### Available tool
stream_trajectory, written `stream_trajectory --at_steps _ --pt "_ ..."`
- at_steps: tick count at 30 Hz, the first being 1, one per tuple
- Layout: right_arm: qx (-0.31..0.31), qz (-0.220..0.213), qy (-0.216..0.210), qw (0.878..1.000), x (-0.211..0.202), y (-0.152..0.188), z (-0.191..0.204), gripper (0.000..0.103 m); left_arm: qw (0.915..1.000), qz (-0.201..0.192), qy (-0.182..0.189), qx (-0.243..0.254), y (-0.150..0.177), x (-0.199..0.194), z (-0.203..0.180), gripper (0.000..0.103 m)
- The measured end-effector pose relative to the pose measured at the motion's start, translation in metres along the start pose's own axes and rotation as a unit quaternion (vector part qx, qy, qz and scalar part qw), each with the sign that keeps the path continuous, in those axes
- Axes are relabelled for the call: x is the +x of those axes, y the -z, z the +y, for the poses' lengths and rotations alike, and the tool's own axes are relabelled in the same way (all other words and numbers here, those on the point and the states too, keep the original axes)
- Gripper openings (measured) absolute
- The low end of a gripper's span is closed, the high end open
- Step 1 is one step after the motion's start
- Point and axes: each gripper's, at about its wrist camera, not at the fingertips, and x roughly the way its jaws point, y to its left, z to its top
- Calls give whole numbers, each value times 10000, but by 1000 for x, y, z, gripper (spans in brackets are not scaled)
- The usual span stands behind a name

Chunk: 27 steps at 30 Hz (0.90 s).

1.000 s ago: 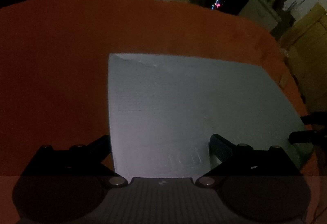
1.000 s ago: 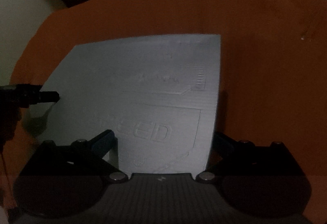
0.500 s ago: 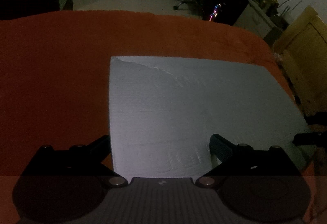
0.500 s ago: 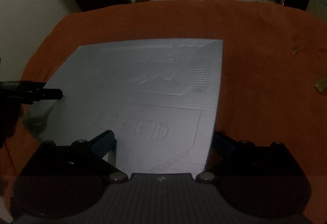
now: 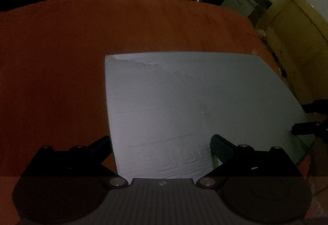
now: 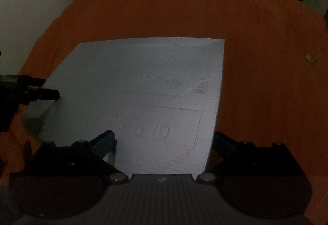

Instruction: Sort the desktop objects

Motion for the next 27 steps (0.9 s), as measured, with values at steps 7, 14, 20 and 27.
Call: stream_trajectory --at_steps 7,14,20,27 --pt "-179 113 219 9995 16 46 15 103 9998 141 -116 55 41 -1 1 101" --pt "-207 174 524 9983 36 65 22 103 9989 131 -282 362 55 3 -4 101" --pt "-434 354 441 9975 51 80 26 102 9973 411 -313 513 61 16 4 95" --pt "-553 310 418 9971 63 73 28 102 9961 510 -356 631 73 21 11 95"
